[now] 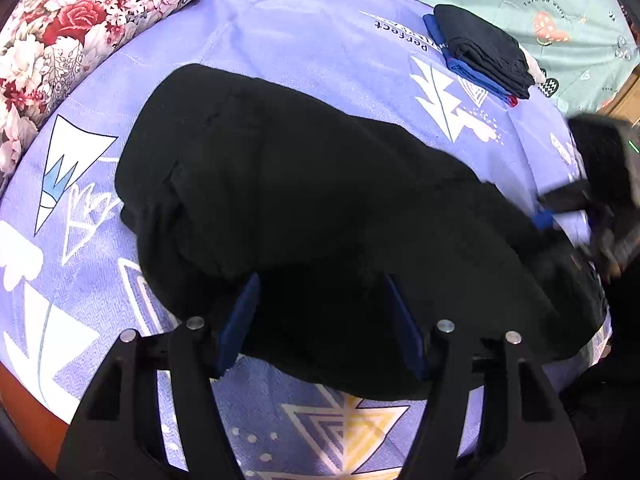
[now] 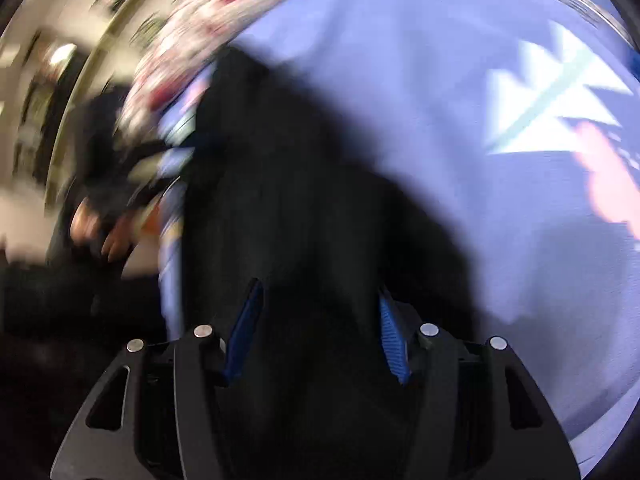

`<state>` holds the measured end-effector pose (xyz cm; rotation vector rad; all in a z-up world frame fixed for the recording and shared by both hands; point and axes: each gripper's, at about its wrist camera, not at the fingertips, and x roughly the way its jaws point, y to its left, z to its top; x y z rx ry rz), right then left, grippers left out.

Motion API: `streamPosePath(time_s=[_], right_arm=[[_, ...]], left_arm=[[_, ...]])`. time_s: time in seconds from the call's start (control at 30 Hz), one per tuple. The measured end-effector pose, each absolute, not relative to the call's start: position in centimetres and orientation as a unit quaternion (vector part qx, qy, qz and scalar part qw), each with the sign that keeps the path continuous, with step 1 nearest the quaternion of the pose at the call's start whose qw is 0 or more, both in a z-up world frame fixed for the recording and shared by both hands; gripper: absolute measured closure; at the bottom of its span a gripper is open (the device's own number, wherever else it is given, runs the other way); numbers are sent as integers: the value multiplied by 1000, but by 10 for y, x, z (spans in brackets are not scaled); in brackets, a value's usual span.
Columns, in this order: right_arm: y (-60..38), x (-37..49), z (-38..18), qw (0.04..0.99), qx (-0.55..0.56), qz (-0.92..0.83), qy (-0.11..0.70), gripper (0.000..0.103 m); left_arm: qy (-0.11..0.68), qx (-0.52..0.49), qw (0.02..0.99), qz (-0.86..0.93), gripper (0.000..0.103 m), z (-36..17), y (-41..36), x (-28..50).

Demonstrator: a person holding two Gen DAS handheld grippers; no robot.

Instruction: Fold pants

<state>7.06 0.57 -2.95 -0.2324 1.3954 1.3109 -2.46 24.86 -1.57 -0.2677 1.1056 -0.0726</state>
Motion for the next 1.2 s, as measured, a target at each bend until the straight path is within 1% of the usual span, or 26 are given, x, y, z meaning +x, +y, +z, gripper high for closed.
streamPosePath(time_s=[0.1,0.23,0.33,0.43,0.47,0.5,0.53,0.57,0.6,0.7,0.83,0.87,0.93,1.0,1.03,1.1,1.13,1.17,1.2], right_arm=[[-6,50,-17,555,-73,585,587,45],[-4,62,-30,568,-42,562,599,45],[-1,88,-41,581,13,542,607,45],[1,120,-68,537,119,526,648,45],[1,127,-75,525,147,524,654,50],[2,131,-77,526,160,524,650,60],[2,133,-75,537,173,524,638,89],[-4,139,-66,562,189,518,617,95],[-11,146,-58,584,202,512,597,98],[-31,166,-42,624,230,485,568,99],[-24,172,-54,647,178,452,588,99],[-18,171,-60,648,171,447,592,101],[-18,171,-66,642,167,447,600,101],[-25,170,-60,630,158,459,607,101],[-28,168,-47,628,148,468,603,100],[-34,163,-28,633,128,476,597,94],[-42,162,-17,645,116,472,590,84],[-53,162,-4,661,112,462,580,51],[-66,162,6,682,116,447,567,33]], left_arm=[[525,-125,841,-34,38,-16,248,-22],[524,-121,842,-31,38,-15,247,-22],[521,-126,843,-32,38,-15,248,-25],[520,-126,844,-30,38,-15,248,-25],[519,-127,845,-30,38,-15,248,-26],[519,-128,845,-30,38,-15,248,-27],[518,-128,845,-31,38,-15,248,-27],[517,-129,845,-31,38,-15,249,-29],[516,-129,846,-32,38,-15,250,-31],[515,-133,846,-36,38,-16,250,-34],[512,-131,848,-36,38,-16,250,-41],[512,-134,848,-36,38,-16,253,-43],[516,-135,845,-29,36,-17,256,-47],[519,-141,843,-27,37,-15,261,-51],[519,-138,843,-26,38,-12,261,-51],[509,-99,854,-36,38,6,249,-53],[500,-86,861,-45,37,15,243,-53],[479,-65,873,-61,35,33,234,-52],[465,-55,881,-67,29,43,229,-51]])
